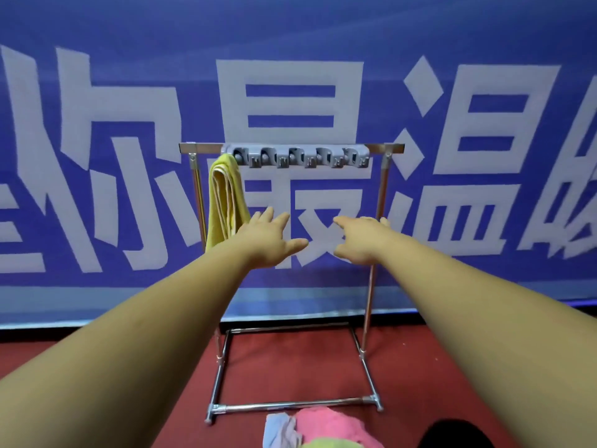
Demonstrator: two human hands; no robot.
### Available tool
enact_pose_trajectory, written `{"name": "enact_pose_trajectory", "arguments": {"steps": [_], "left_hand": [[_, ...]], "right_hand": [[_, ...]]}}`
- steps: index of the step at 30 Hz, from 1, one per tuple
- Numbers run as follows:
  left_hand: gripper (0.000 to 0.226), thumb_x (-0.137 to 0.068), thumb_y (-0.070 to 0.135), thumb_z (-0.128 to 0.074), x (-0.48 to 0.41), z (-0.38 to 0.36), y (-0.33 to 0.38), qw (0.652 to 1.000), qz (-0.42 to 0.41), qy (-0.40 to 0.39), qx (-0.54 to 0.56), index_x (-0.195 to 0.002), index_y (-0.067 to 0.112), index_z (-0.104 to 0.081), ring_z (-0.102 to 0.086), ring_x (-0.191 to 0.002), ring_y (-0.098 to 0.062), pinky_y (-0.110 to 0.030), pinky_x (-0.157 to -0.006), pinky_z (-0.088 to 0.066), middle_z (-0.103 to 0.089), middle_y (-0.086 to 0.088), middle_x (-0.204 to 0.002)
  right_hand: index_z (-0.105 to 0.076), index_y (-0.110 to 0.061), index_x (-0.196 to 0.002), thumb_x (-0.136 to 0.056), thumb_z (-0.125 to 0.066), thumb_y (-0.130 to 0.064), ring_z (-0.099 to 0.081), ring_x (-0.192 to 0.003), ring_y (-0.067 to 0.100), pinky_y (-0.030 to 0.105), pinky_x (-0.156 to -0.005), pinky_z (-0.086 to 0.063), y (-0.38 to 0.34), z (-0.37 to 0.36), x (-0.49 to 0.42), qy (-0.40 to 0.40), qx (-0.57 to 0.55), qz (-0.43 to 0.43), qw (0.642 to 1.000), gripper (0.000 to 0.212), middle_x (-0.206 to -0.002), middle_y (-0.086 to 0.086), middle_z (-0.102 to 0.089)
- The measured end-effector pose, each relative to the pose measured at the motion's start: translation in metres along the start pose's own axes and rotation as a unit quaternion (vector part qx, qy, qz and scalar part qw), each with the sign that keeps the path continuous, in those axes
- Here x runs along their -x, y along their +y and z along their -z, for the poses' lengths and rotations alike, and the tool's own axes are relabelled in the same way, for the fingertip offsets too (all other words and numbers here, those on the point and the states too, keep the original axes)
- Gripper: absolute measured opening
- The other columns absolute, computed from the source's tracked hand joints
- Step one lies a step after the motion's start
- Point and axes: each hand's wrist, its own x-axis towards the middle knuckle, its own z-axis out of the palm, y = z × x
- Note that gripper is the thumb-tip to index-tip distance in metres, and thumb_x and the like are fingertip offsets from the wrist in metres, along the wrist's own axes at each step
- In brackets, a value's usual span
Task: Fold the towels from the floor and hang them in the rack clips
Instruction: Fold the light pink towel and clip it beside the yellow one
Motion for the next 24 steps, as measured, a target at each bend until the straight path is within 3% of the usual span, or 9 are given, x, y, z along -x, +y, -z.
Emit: {"name": "enact_pose_trajectory", "arguments": {"steps": [4, 12, 18, 22, 24], "left_hand": [[0.095, -0.099, 0.075, -0.045, -0.015, -0.053, -0.001, 0.999, 0.001, -0.033, -0.003, -0.17, 0.023, -0.01, -0.002, -0.164, -0.035, -0.052, -0.132, -0.011, -0.002, -0.014, -0.178], [0.096, -0.099, 0.072, -0.047, -0.059, -0.232, -0.036, 0.985, 0.026, -0.17, 0.013, -0.17, 0.018, -0.01, -0.004, -0.163, -0.039, -0.051, -0.131, -0.01, -0.001, -0.019, -0.176], [0.097, -0.1, 0.072, -0.045, -0.077, -0.361, -0.073, 0.962, 0.054, -0.266, 0.023, -0.169, 0.015, -0.009, -0.002, -0.162, -0.043, -0.051, -0.132, -0.01, -0.001, -0.021, -0.176], [0.096, -0.101, 0.069, -0.044, -0.081, -0.423, -0.087, 0.949, 0.066, -0.306, 0.035, -0.169, 0.011, -0.009, -0.002, -0.163, -0.042, -0.047, -0.132, -0.007, -0.003, -0.027, -0.174], [0.095, -0.102, 0.068, -0.044, -0.079, -0.448, -0.09, 0.941, 0.071, -0.326, 0.051, -0.169, 0.011, -0.007, 0.0, -0.163, -0.041, -0.045, -0.132, -0.005, -0.001, -0.028, -0.174]], "right_hand": [[-0.034, -0.025, -0.161, -0.098, -0.056, -0.039, -0.046, -0.143, 0.033, 0.051, -0.123, -0.027, 0.03, -0.053, -0.015, -0.031, 0.0, -0.011, 0.999, 0.069, -0.139, 0.003, -0.064], [-0.043, -0.022, -0.154, -0.092, -0.063, -0.043, -0.054, -0.139, 0.035, 0.043, -0.114, -0.042, 0.08, -0.218, -0.068, -0.151, -0.022, -0.045, 0.987, 0.068, -0.151, 0.009, -0.059], [-0.044, -0.018, -0.154, -0.093, -0.065, -0.042, -0.051, -0.143, 0.034, 0.045, -0.117, -0.041, 0.116, -0.347, -0.091, -0.258, -0.049, -0.089, 0.961, 0.069, -0.159, 0.012, -0.052], [-0.049, -0.015, -0.15, -0.089, -0.065, -0.034, -0.059, -0.134, 0.034, 0.043, -0.111, -0.048, 0.132, -0.414, -0.098, -0.3, -0.076, -0.111, 0.944, 0.066, -0.148, 0.015, -0.06], [-0.055, -0.013, -0.138, -0.089, -0.065, -0.032, -0.064, -0.125, 0.034, 0.041, -0.103, -0.052, 0.137, -0.442, -0.098, -0.318, -0.083, -0.118, 0.937, 0.054, -0.137, 0.017, -0.067]]}}
